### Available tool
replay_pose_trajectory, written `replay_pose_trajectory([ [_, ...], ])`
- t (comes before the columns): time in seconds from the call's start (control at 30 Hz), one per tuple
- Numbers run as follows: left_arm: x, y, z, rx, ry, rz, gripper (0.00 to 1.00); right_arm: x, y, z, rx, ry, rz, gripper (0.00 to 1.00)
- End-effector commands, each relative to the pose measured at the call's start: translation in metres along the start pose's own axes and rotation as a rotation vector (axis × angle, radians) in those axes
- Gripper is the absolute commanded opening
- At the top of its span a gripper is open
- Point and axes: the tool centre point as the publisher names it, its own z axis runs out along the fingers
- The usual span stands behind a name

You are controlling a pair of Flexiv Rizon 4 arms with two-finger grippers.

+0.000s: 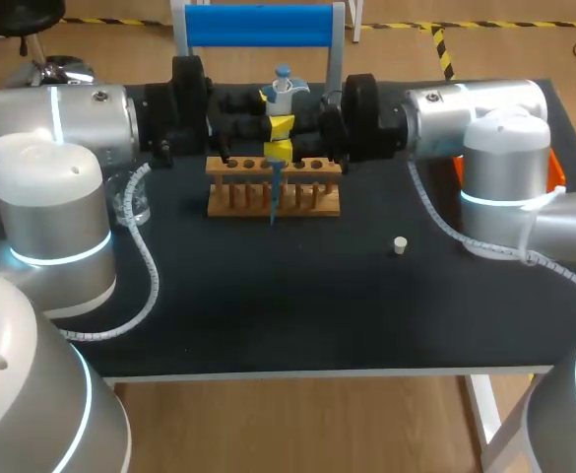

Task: Invert the test tube, pick up the pipette, mount the tip to pipette, aspirate from beaker and dispense into the tube, eject the tip, return the pipette, and cap with the stopper.

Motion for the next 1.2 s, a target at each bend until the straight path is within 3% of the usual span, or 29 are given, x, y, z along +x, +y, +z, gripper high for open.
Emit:
replay_pose_trajectory([
  [0.03,0.0,0.001,0.0,0.003,0.0,0.001,1.0,0.001,0.001,-0.005,0.004,0.001,-0.002,0.0],
  [0.3,0.0,0.001,0.0,0.003,0.0,0.001,1.0,0.004,-0.002,-0.03,0.031,0.004,-0.01,0.0],
  [0.5,0.0,0.001,0.0,0.003,0.0,0.001,1.0,0.003,-0.004,-0.066,0.035,0.025,-0.008,0.0],
  [0.9,0.0,0.001,0.0,0.003,0.0,0.001,1.0,0.011,0.008,-0.17,0.034,0.043,-0.044,0.0],
  [1.2,0.0,0.001,0.0,0.003,0.0,0.001,1.0,0.011,0.028,-0.248,0.064,-0.018,-0.072,0.0],
])
